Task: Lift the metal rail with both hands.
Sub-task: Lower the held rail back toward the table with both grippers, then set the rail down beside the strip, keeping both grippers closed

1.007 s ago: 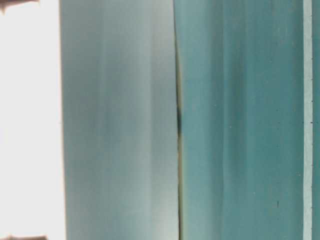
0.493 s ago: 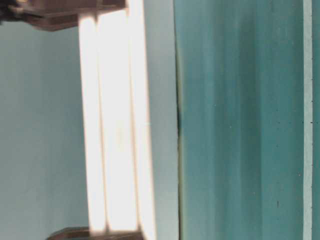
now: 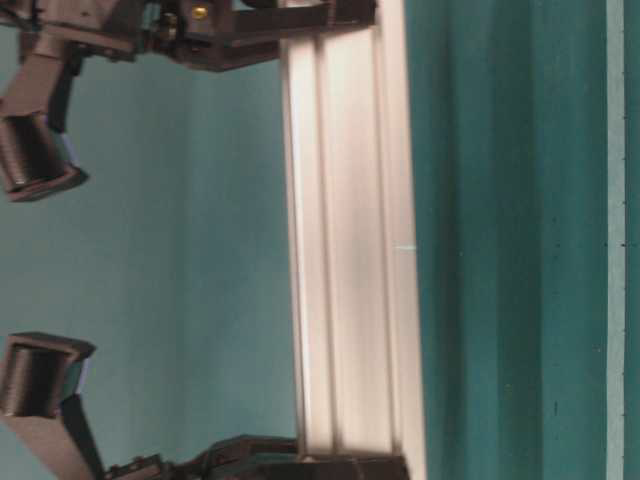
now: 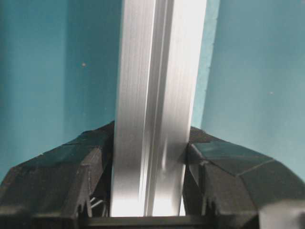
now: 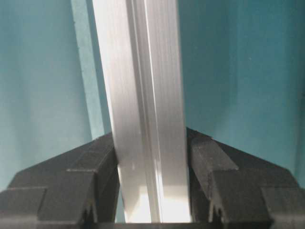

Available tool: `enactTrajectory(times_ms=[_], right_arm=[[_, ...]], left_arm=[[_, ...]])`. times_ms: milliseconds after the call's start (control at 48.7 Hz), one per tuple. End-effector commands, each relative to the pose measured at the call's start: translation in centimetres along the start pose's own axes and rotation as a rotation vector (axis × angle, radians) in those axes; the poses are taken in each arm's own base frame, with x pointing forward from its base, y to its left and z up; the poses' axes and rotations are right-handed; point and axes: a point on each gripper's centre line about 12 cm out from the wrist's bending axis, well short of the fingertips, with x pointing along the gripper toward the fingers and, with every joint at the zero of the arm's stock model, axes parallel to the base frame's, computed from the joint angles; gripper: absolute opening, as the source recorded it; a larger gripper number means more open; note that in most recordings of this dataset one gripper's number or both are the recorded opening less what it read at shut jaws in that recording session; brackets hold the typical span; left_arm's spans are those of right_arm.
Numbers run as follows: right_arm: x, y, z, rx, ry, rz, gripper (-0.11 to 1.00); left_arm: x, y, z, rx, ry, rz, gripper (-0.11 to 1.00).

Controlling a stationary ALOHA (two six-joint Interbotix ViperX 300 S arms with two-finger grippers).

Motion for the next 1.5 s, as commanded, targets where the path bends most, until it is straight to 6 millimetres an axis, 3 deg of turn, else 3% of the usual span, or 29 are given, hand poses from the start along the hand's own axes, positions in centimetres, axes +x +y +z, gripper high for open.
enactTrajectory(times_ms=[0,411,1479], right_arm=[[0.2,0.3,0.5,0.003,-0.046,0.015,0.38],[3.4,1.2,-1.5,-0.002,-0.065,0.029,0.38],[7.8,2.8,-1.6,-0.033,-0.062,0.044,0.38]], left_arm=[[0.0,0.4,0.6,-0.012,-0.042,0.004,0.36],[2.2,0.4,-0.5,-0.026,-0.018,0.003,0.36],[6.2,-1.1,-1.1,-0.032,0.027,-0.011,0.36]])
